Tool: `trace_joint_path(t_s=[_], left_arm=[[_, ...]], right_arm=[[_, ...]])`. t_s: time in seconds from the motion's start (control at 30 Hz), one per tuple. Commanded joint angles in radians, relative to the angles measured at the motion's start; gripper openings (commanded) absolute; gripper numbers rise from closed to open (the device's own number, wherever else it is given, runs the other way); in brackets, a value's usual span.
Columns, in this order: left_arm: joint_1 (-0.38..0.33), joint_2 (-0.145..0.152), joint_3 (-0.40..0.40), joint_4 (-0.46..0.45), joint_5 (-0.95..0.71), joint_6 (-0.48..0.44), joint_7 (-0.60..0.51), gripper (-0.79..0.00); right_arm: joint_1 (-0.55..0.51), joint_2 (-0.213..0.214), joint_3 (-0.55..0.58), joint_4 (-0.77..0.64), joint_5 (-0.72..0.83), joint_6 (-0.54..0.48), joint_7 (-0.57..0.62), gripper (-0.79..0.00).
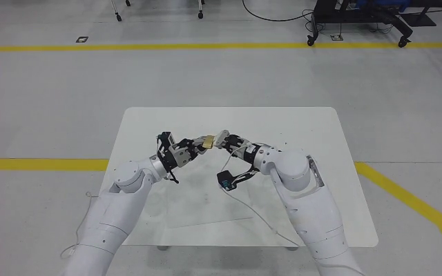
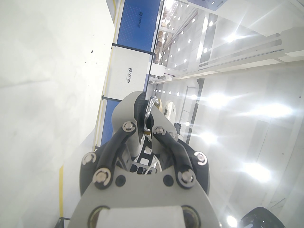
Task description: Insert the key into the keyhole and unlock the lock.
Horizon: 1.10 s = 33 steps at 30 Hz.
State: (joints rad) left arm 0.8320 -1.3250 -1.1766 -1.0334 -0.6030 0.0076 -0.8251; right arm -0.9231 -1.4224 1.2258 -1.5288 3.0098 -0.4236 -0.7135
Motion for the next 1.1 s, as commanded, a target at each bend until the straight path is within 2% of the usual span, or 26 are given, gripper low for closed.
trace_joint_path(t_s=[0.0,0.37,0.4,0.43,0.47,0.5,1.07], left_arm=[[-0.001,0.000,-0.001,0.002,0.002,-0.002,0.002,-0.785],[0.002,0.004,-0.013,-0.002,0.029,-0.042,0.032,-0.785],[0.002,0.003,-0.011,-0.004,0.032,-0.044,0.034,-0.785],[0.003,0.003,-0.009,-0.005,0.035,-0.047,0.035,-0.785],[0.003,0.003,-0.008,-0.006,0.038,-0.049,0.037,-0.785],[0.003,0.003,-0.008,-0.006,0.038,-0.050,0.039,-0.785],[0.009,0.002,0.003,-0.021,0.063,-0.056,0.033,-0.785]], right_arm=[[-0.002,0.000,0.003,-0.003,0.000,0.001,-0.002,-0.594],[-0.013,0.007,0.049,0.015,0.033,0.009,-0.064,-0.616],[-0.012,0.008,0.051,0.018,0.036,0.009,-0.069,-0.631],[-0.010,0.008,0.052,0.021,0.041,0.010,-0.075,-0.683],[-0.007,0.008,0.053,0.024,0.046,0.013,-0.081,-0.770],[-0.005,0.008,0.053,0.028,0.047,0.015,-0.083,-0.785],[0.022,0.004,0.031,0.055,0.049,0.016,-0.083,-0.785]])
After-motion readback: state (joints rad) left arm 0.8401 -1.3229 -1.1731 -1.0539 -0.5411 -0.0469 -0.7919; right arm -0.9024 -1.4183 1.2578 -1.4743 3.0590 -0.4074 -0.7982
